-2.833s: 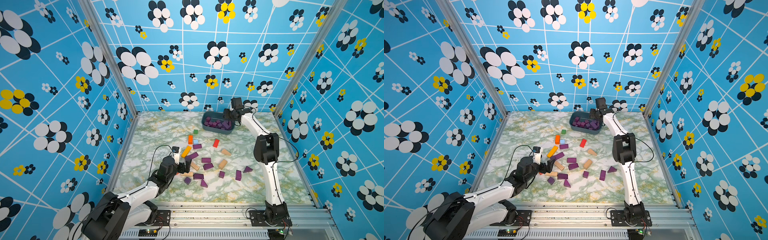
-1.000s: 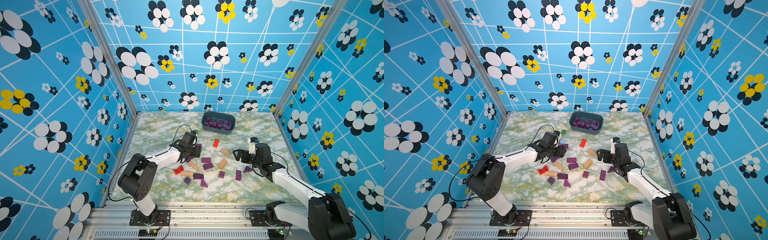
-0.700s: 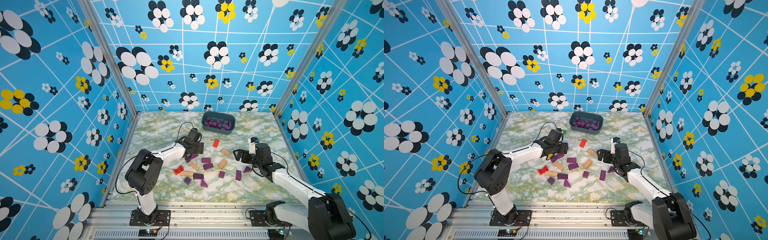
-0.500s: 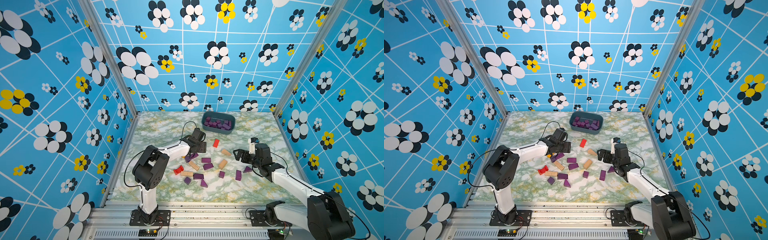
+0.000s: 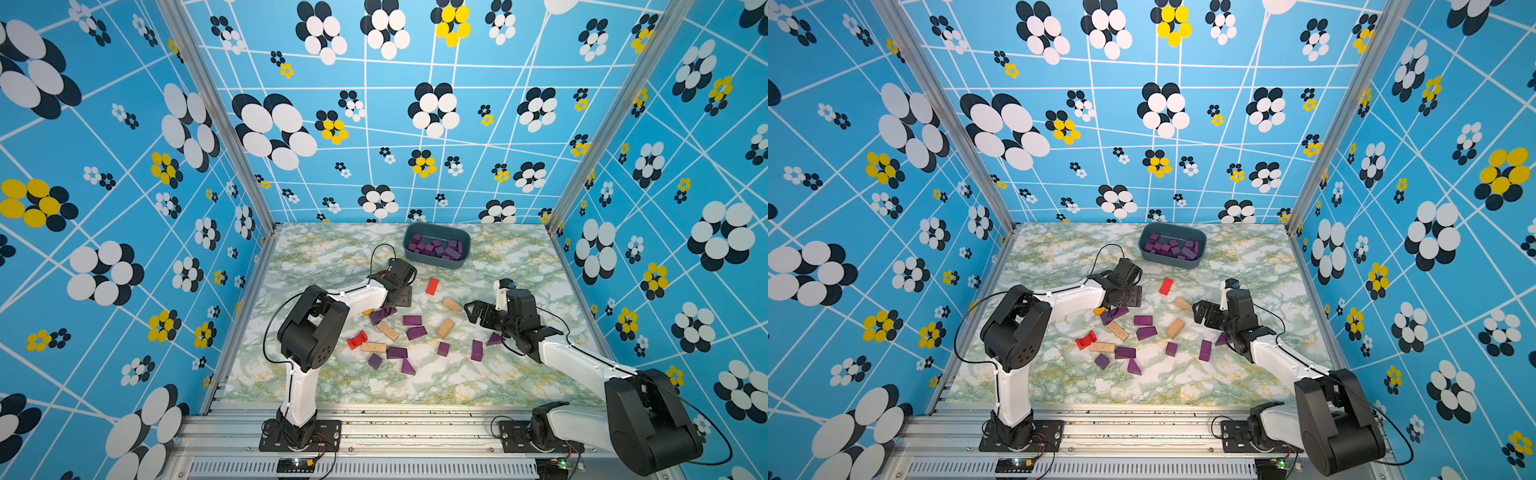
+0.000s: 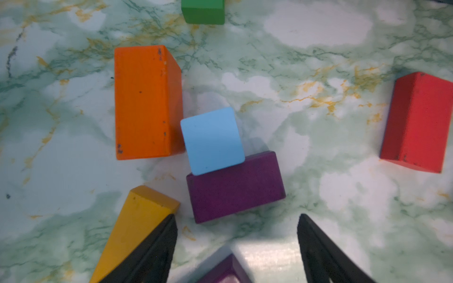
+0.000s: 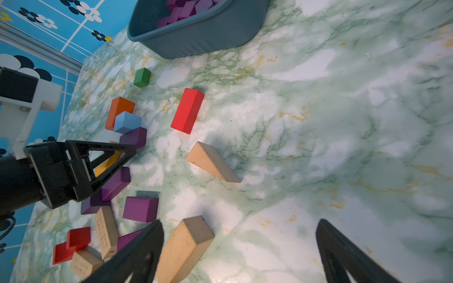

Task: Pick purple bricks into the storage bin
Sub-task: Pick up the building block from the center of the board.

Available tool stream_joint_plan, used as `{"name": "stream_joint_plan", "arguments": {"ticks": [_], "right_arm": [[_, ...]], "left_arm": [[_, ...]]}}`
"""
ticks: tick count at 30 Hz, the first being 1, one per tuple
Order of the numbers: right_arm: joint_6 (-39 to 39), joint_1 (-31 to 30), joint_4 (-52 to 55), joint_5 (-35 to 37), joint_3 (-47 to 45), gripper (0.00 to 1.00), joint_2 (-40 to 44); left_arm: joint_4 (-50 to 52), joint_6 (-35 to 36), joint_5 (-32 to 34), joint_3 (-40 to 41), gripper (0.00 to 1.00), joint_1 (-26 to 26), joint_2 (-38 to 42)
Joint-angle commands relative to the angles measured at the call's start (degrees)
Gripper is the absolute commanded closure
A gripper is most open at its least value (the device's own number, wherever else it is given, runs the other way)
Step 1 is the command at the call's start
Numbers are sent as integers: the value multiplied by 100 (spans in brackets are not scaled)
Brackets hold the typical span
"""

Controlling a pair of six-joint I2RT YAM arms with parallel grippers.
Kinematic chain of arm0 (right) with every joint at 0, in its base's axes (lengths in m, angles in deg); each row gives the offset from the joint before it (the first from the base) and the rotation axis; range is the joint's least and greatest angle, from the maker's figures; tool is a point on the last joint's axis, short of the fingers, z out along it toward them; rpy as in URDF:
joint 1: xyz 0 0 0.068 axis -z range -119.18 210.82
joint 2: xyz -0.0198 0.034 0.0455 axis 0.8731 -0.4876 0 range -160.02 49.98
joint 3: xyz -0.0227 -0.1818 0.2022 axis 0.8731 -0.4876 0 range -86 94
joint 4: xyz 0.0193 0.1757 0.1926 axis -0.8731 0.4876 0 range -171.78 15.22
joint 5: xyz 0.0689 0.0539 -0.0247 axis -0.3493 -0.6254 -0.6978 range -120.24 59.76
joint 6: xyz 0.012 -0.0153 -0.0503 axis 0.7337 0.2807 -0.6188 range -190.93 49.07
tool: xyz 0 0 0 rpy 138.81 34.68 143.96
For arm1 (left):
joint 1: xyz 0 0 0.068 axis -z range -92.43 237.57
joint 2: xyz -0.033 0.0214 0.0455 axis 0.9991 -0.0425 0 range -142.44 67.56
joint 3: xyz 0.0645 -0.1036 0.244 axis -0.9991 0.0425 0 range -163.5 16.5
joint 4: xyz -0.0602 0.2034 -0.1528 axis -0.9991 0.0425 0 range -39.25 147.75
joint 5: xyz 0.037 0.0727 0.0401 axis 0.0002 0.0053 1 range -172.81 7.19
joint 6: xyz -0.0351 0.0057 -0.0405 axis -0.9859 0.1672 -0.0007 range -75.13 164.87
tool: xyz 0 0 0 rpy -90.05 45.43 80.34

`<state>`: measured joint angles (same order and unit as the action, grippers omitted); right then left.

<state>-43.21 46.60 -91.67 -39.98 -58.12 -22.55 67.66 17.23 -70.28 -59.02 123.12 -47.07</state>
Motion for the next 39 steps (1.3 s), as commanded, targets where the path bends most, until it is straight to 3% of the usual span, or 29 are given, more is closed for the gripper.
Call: {"name": "stream_joint_plan", "arguments": {"ticks": [1, 7, 12, 21, 25, 31, 39], "right_arm": [[84, 14, -119, -63, -37, 1, -42], [69, 8, -61, -25, -30, 1, 50], [58, 11, -46, 15, -45, 1, 75], [66, 7, -44, -18, -19, 1, -48], [67, 15, -29, -23, 3, 1, -68], [66, 7, -22, -41, 7, 1, -77], [194, 7, -169, -167, -36, 1, -90]], "left_arm": [[205, -94, 108, -263, 21, 33, -288], [357, -35, 96, -489, 31, 40, -508], [332, 45, 266, -506, 32, 37, -541], [330, 51, 160, -690, 25, 48, -722], [418, 95, 162, -810, 33, 46, -811], [467, 262, 246, -835, 53, 48, -797], [340, 518, 73, -691, 55, 166, -206]]}}
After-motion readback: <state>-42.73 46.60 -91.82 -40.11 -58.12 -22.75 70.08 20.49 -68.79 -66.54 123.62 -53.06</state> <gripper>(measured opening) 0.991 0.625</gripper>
